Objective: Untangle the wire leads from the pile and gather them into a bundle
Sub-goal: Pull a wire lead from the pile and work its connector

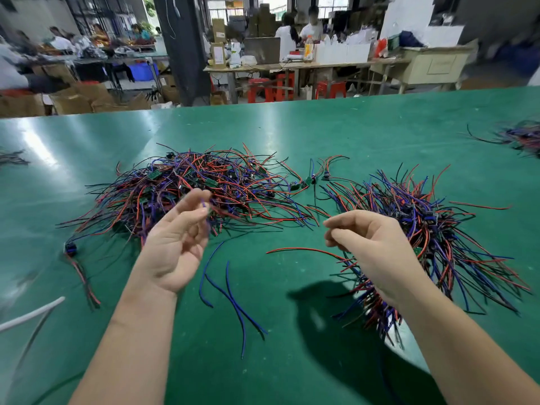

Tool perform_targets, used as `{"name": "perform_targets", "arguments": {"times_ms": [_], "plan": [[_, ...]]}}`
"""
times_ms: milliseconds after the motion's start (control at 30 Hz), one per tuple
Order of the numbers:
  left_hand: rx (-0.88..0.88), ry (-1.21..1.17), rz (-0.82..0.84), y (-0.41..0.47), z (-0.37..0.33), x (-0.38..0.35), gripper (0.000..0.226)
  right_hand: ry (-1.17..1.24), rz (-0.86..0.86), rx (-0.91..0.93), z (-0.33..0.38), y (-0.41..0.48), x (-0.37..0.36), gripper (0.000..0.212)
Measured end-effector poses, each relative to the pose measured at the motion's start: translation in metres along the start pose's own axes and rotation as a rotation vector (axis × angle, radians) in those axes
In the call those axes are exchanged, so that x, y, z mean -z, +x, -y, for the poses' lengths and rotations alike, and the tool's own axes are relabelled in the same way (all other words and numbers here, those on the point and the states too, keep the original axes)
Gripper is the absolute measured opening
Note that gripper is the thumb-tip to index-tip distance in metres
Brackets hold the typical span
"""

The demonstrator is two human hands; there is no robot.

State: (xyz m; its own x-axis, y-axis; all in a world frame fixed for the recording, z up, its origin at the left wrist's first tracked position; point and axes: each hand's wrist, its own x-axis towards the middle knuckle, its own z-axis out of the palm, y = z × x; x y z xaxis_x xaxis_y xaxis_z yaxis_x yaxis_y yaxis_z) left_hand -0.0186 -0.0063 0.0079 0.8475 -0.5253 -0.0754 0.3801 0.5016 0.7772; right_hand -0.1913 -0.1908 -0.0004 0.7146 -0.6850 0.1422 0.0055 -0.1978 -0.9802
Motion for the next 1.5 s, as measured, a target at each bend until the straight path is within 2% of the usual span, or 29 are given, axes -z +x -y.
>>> {"name": "perform_targets", "arguments": {"times_ms": [67,167,233,333,400,467,567,633,700,767,933,1033,1100,1200,1333,1400,1433,1500], "plan": [[0.011,0.082,0.236,-0.012,0.007,-0.013,0.034,0.055,0.024,-0.027,0.0,-0.001,-0.003,0.025],[0.078,0.239,0.659,-0.032,0.023,-0.031,0.046,0.357,0.097,-0.19,0.003,-0.001,-0.007,0.016],[0.159,0.377,0.891,-0.041,0.036,-0.04,0.042,0.526,0.173,-0.29,0.004,-0.001,-0.008,0.025],[0.248,0.58,1.015,-0.044,0.05,-0.044,0.033,0.584,0.196,-0.256,0.004,-0.001,-0.005,0.029],[0.283,0.633,0.97,-0.045,0.057,-0.046,0.03,0.604,0.174,-0.198,0.004,0.0,-0.003,0.026],[0.303,0.642,0.815,-0.044,0.064,-0.048,0.03,0.642,0.172,-0.154,0.004,0.001,-0.001,0.026],[0.373,0.516,0.552,-0.039,0.072,-0.051,0.022,0.692,0.173,-0.103,0.005,0.001,0.0,0.026],[0.4,0.408,0.451,-0.036,0.072,-0.054,0.024,0.701,0.181,-0.07,0.004,0.0,-0.001,0.025],[0.42,0.311,0.417,-0.034,0.069,-0.055,0.024,0.691,0.205,-0.042,0.005,-0.002,-0.002,0.023],[0.417,0.195,0.379,-0.032,0.066,-0.054,0.036,0.673,0.239,-0.023,0.004,-0.004,-0.004,0.023],[0.279,0.087,0.24,-0.03,0.067,-0.055,0.037,0.613,0.371,-0.002,0.005,-0.01,-0.005,0.022],[0.237,-0.007,0.247,-0.031,0.066,-0.056,0.029,0.56,0.412,-0.052,0.007,-0.011,-0.006,0.016],[0.194,-0.018,0.248,-0.032,0.065,-0.057,0.026,0.596,0.342,-0.143,0.006,-0.008,-0.007,0.014],[0.079,0.151,0.211,-0.032,0.068,-0.056,0.019,0.474,0.069,-0.202,-0.001,0.0,-0.006,0.021],[-0.089,0.324,0.179,-0.036,0.068,-0.056,0.026,0.141,-0.102,-0.032,-0.007,0.004,-0.002,0.017],[-0.232,0.516,0.168,-0.038,0.07,-0.054,0.024,0.023,-0.06,0.091,-0.005,0.001,-0.002,0.011],[-0.303,0.63,0.162,-0.038,0.071,-0.052,0.024,0.053,0.02,0.114,-0.003,-0.002,-0.004,0.005],[-0.412,0.813,0.149,-0.038,0.074,-0.049,0.025,0.158,0.175,0.114,0.0,-0.007,-0.01,0.011]]}}
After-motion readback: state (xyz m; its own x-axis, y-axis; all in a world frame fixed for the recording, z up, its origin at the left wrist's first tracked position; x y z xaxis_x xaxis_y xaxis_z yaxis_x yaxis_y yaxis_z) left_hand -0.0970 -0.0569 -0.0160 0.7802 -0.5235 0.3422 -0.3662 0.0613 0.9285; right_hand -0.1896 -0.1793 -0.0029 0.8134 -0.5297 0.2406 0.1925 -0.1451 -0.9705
